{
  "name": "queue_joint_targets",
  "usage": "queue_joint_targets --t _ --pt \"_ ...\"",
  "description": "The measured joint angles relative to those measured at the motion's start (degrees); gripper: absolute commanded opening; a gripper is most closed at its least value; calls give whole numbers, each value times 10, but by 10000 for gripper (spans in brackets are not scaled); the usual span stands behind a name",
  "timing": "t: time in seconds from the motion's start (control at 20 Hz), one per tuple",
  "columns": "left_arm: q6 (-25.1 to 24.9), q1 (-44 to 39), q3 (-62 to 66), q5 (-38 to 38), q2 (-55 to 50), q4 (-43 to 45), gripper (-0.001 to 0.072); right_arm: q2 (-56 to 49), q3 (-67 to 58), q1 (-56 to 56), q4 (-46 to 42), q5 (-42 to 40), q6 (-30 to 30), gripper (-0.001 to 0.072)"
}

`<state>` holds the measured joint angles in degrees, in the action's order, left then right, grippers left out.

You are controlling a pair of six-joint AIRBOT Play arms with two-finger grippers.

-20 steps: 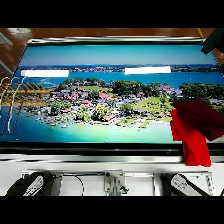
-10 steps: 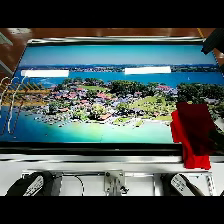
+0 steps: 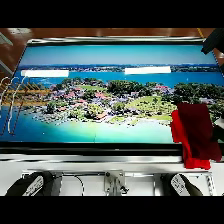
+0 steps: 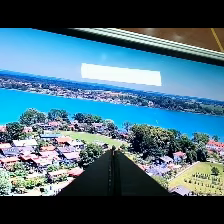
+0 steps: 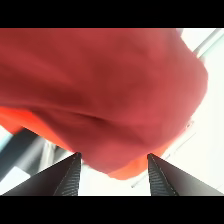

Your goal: Fold the shirts.

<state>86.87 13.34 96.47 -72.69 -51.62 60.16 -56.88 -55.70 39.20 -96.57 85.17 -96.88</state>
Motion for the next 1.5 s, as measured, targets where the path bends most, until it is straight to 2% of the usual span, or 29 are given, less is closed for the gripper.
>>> queue_joint_targets --t 0.15,0.35,0.45,0.5,0.55,0.6,0.65,0.7,0.8,0.95,1.25,1.5 --pt "0 -14 0 0 -10 -4 31 35 -83 0 50 -37 16 502" --pt "-27 -78 0 -1 -43 3 29 85 -160 -42 247 -176 120 503" --pt "-31 -138 0 -18 -75 44 30 92 -178 -117 311 -215 160 504" --pt "-28 -177 0 -38 -98 80 31 88 -183 -164 314 -214 166 504" --pt "-18 -215 0 -66 -123 123 74 78 -187 -215 299 -202 161 505" --pt "-8 -256 0 -101 -153 170 288 62 -189 -271 266 -173 144 506" --pt "-1 -292 0 -136 -180 209 560 43 -191 -320 233 -141 126 506" --pt "6 -325 0 -170 -210 242 632 19 -193 -367 202 -104 111 506" --pt "15 -375 0 -207 -257 284 630 -25 -195 -435 164 -39 93 506" --pt "35 -413 0 -213 -301 306 616 -75 -196 -496 133 15 68 506" --pt "56 -424 -8 -176 -327 303 616 -104 -196 -532 111 34 45 505" --pt "78 -403 -71 -149 -330 303 616 -108 -196 -536 106 34 41 505"
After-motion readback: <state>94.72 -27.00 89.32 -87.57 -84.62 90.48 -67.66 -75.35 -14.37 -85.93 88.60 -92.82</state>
